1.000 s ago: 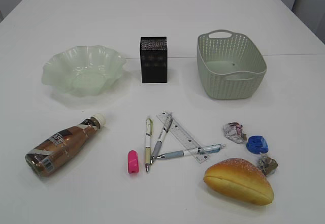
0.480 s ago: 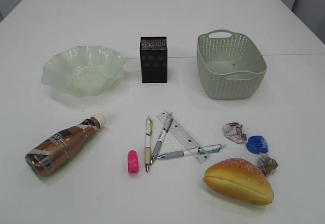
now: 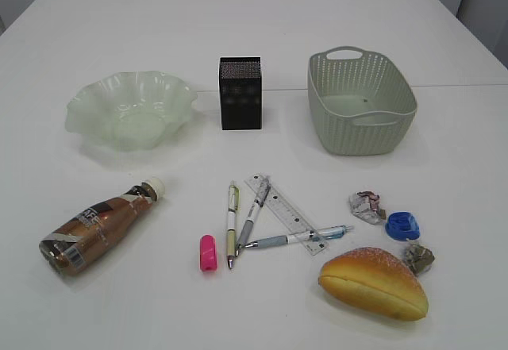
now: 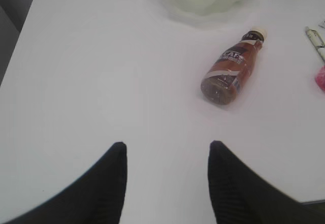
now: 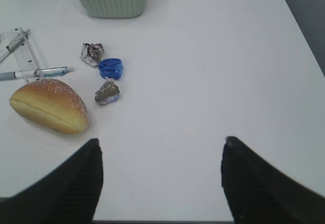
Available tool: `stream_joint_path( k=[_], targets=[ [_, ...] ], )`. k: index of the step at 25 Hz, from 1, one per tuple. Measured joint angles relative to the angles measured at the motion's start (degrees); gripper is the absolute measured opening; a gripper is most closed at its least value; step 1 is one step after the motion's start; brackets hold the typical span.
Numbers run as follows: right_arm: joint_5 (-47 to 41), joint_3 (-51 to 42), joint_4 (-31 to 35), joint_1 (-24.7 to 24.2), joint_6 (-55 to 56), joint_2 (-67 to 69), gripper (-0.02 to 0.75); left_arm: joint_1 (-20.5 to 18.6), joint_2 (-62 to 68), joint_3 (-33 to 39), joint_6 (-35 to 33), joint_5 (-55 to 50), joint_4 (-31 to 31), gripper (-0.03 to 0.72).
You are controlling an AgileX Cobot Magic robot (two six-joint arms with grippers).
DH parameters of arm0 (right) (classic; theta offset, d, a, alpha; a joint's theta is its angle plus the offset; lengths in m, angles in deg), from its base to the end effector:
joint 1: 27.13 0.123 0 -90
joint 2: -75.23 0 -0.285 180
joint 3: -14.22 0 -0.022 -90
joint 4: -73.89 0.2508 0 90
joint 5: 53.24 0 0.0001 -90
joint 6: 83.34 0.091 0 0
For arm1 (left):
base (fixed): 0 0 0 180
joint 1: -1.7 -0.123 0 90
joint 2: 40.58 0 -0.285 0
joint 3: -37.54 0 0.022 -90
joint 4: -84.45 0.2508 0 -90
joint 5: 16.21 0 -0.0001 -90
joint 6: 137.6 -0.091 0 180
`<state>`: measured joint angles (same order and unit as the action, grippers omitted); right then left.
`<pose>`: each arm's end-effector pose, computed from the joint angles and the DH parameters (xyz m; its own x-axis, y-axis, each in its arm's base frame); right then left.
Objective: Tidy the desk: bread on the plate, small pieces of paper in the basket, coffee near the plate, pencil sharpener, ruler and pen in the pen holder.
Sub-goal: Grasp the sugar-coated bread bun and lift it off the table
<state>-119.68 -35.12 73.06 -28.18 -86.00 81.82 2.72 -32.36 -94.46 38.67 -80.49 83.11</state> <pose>-0.0109 -0.0010 0.2656 -0.5361 -0.0424 -0.8431 0.0016 0.9987 -0.0512 -0.0075 -0.0018 0.2752 -0.5046 0.0639 -0.8610 0.0638 0.9973 0.0367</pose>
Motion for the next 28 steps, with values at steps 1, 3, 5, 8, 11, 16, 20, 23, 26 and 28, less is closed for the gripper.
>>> stream_joint_path(
  k=[1,3,5,8,11,16,20,23,26,28],
  targets=[
    [0.0,0.0,0.0,0.0,0.1,0.0,0.561,0.0,0.0,0.0,0.0,0.0,0.0,0.373],
    [0.0,0.0,0.0,0.0,0.1,0.0,0.561,0.0,0.0,0.0,0.0,0.0,0.0,0.373],
    [-0.1,0.8,0.3,0.0,0.1,0.0,0.561,0.0,0.0,0.0,0.0,0.0,0.0,0.373],
    [-1.6,3.6,0.8,0.0,0.1,4.2,0.561,0.0,0.0,0.0,0.0,0.0,0.0,0.373],
    [-2.4,7.7,0.8,0.0,-1.8,12.3,0.561,0.0,0.0,0.0,0.0,0.0,0.0,0.372],
    [-1.9,16.3,0.8,0.0,-2.5,28.5,0.560,0.0,0.0,0.0,0.0,0.0,0.0,0.372],
    [-2.4,23.7,0.8,0.0,-2.4,42.4,0.561,0.0,0.0,0.0,0.0,0.0,0.0,0.372],
    [-3.8,29.3,1.2,0.0,-2.3,52.8,0.561,0.0,0.0,0.0,0.0,0.0,0.0,0.372],
    [-3.9,34.5,3.8,0.0,-2.2,63.0,0.561,0.0,0.0,0.0,0.0,0.0,0.0,0.372],
    [-3.9,37.6,6.5,0.0,-2.9,68.2,0.560,0.0,0.0,0.0,0.0,0.0,0.0,0.372]
  ],
)
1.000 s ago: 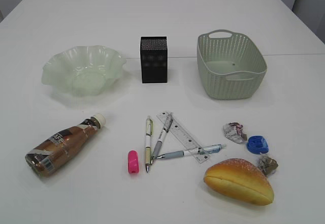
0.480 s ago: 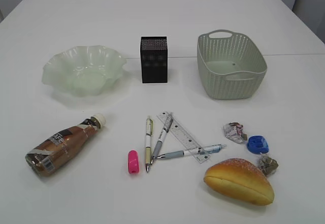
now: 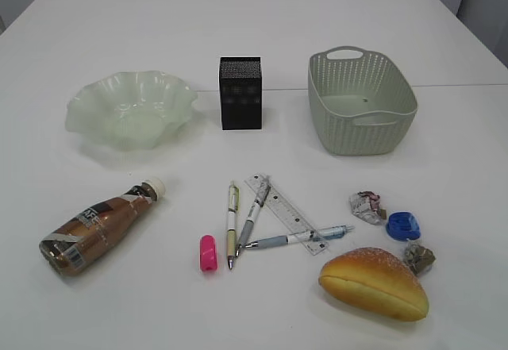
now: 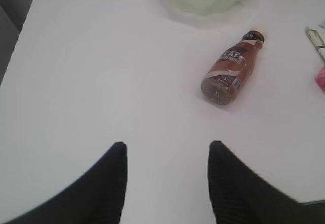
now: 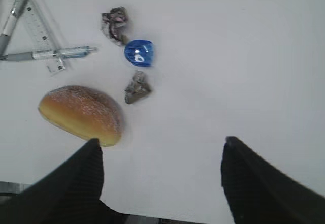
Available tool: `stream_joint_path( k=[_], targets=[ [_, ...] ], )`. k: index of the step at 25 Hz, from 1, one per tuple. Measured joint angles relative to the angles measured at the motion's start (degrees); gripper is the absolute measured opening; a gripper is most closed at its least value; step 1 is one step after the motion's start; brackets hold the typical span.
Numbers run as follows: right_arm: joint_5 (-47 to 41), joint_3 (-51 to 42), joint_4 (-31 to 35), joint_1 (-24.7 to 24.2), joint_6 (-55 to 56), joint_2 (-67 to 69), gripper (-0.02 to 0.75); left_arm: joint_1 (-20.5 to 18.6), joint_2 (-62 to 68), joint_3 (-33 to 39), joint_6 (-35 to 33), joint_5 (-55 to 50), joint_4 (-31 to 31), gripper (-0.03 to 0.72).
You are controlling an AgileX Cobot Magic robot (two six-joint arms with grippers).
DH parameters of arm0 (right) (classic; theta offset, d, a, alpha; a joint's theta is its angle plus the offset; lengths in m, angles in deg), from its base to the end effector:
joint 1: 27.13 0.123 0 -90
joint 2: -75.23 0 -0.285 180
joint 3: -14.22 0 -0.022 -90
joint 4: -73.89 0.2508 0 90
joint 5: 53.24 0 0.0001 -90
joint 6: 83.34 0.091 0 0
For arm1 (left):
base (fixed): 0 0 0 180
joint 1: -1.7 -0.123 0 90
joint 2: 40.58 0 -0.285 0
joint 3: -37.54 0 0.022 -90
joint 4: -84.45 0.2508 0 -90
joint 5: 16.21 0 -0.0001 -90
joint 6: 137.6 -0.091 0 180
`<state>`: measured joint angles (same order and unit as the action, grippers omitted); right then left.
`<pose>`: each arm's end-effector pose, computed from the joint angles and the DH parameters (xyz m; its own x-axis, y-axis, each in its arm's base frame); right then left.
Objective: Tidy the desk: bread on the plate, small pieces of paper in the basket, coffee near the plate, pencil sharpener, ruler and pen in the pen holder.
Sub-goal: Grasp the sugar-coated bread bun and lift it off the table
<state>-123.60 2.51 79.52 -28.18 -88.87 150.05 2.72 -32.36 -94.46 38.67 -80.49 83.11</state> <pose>0.2101 0.0046 0.3519 -0.9160 -0.0463 -0.3985 -0.0763 0.9953 0.0598 -0.0075 -0.0018 0.2752 -0.5046 0.0639 -0.8610 0.0638 0.9973 0.0367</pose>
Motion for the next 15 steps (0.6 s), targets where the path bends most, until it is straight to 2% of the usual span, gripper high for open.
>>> stream_joint_path(
  k=[2,7,11,15],
  targets=[
    [0.0,2.1,3.3,0.0,-5.2,4.4,0.560,0.0,0.0,0.0,0.0,0.0,0.0,0.372],
    [0.0,3.4,12.6,0.1,-28.3,11.3,0.560,0.0,0.0,0.0,0.0,0.0,0.0,0.372],
    [0.0,3.5,13.6,2.1,-40.3,12.5,0.560,0.0,0.0,0.0,0.0,0.0,0.0,0.372],
    [0.0,3.5,13.2,4.5,-44.4,12.5,0.560,0.0,0.0,0.0,0.0,0.0,0.0,0.372]
  ],
)
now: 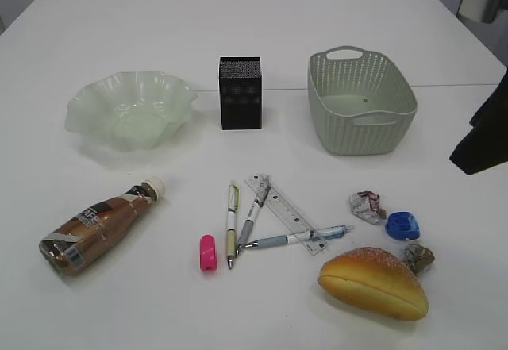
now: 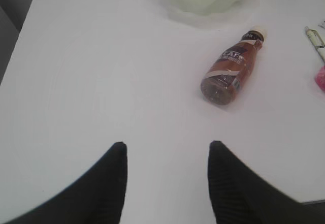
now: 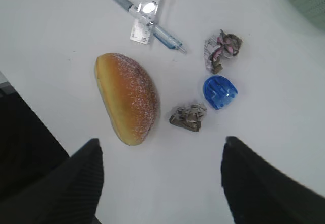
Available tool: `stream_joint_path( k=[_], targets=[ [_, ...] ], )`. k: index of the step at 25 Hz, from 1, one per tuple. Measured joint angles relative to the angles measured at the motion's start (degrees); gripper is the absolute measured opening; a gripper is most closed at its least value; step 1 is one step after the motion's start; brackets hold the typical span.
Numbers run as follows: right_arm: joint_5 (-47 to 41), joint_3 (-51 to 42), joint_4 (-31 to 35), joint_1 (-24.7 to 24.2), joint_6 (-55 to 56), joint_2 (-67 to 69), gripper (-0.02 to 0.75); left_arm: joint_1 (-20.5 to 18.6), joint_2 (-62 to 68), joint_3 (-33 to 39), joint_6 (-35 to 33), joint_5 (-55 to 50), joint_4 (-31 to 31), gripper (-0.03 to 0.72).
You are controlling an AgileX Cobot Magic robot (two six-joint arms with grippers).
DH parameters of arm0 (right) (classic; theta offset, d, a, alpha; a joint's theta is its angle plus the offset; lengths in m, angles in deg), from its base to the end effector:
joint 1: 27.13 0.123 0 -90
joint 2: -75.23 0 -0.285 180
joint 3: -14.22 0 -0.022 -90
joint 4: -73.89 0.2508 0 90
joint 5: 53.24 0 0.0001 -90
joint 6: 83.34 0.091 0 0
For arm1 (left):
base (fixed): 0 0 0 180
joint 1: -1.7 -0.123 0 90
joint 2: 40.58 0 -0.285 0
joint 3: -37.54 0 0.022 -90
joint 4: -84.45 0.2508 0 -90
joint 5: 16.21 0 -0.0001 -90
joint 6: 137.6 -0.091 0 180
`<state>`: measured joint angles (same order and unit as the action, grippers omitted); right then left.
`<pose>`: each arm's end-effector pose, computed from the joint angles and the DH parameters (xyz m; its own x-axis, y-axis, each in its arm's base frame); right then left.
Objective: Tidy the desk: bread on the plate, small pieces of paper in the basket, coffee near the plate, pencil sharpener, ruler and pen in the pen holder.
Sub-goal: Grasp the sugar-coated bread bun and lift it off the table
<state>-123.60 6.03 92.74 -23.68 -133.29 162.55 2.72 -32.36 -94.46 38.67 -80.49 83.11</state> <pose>0.2588 0.0434 0.3218 -0.6061 -0.6923 -0.3917 -0.7614 0.6474 0.0338 -0.0075 -0.0018 0.2752 -0.5046 0.0639 -0.8610 0.0638 0.9973 0.0367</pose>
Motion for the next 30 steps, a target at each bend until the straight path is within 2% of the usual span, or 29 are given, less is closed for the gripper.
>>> stream_joint_path(
  k=[5,10,17,23,30],
  targets=[
    [0.1,-3.9,-3.2,6.3,-0.6,0.2,0.560,0.0,0.0,0.0,0.0,0.0,0.0,0.372],
    [0.1,-5.9,-11.9,13.9,9.2,5.0,0.560,0.0,0.0,0.0,0.0,0.0,0.0,0.372],
    [1.5,-6.0,-10.9,14.9,12.7,13.1,0.559,0.0,0.0,0.0,0.0,0.0,0.0,0.372],
    [6.9,-6.2,-10.1,14.9,12.9,14.8,0.559,0.0,0.0,0.0,0.0,0.0,0.0,0.372],
    [7.3,-7.0,-6.3,14.9,12.5,14.9,0.560,0.0,0.0,0.0,0.0,0.0,0.0,0.372]
  ],
)
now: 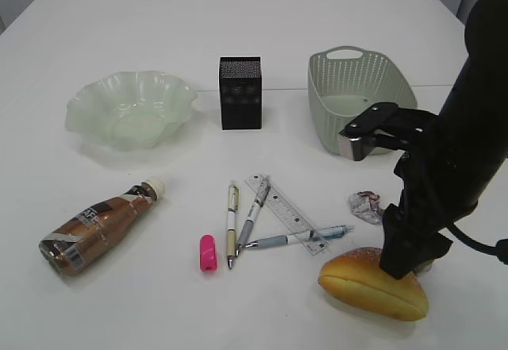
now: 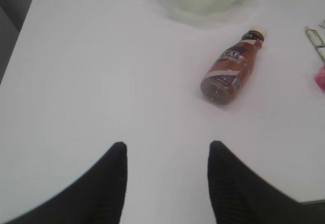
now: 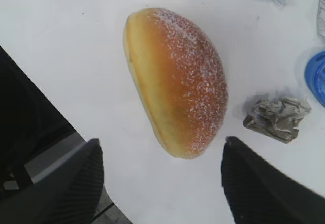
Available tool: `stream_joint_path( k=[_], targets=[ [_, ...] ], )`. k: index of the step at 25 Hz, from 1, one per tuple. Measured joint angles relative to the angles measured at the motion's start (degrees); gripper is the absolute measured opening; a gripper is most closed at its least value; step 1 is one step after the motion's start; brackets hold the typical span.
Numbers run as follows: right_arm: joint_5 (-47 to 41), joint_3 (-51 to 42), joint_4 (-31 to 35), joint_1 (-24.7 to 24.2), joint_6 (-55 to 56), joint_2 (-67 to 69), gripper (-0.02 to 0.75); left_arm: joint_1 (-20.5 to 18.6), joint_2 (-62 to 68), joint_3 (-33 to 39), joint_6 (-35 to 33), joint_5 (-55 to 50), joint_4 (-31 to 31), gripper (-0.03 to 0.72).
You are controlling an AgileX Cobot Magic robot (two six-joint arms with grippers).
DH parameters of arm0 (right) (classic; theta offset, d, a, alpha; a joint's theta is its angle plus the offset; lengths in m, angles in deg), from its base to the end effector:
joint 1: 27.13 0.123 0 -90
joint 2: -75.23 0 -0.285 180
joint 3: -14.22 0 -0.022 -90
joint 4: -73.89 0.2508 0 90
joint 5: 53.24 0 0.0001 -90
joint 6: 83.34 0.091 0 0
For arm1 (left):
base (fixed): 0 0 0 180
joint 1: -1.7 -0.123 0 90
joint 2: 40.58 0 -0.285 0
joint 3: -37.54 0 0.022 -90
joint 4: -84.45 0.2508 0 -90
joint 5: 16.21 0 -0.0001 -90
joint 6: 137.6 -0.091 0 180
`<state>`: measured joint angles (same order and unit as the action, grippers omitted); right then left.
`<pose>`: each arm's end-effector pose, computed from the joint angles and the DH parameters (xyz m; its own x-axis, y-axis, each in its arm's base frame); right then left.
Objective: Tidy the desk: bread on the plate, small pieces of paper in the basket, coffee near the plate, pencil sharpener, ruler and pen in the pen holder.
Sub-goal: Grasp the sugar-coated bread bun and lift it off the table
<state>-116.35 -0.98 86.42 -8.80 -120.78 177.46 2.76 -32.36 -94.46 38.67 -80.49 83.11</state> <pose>0.2726 0.1089 0.2162 -0.6455 -0.7569 -0.1020 -0.7614 0.6271 0.1644 -0.0075 -0.0018 0.2752 -0.5046 0.0643 -0.8610 0.0645 0.9972 0.0367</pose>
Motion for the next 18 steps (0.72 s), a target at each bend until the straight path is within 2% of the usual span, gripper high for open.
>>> stream_joint_path(
  k=[11,18],
  targets=[
    [0.8,0.0,-0.6,0.0,-0.1,0.0,0.562,0.0,0.0,0.0,0.0,0.0,0.0,0.372],
    [2.2,0.0,-1.0,0.0,-0.1,0.0,0.614,0.0,0.0,0.0,0.0,0.0,0.0,0.372]
  ],
)
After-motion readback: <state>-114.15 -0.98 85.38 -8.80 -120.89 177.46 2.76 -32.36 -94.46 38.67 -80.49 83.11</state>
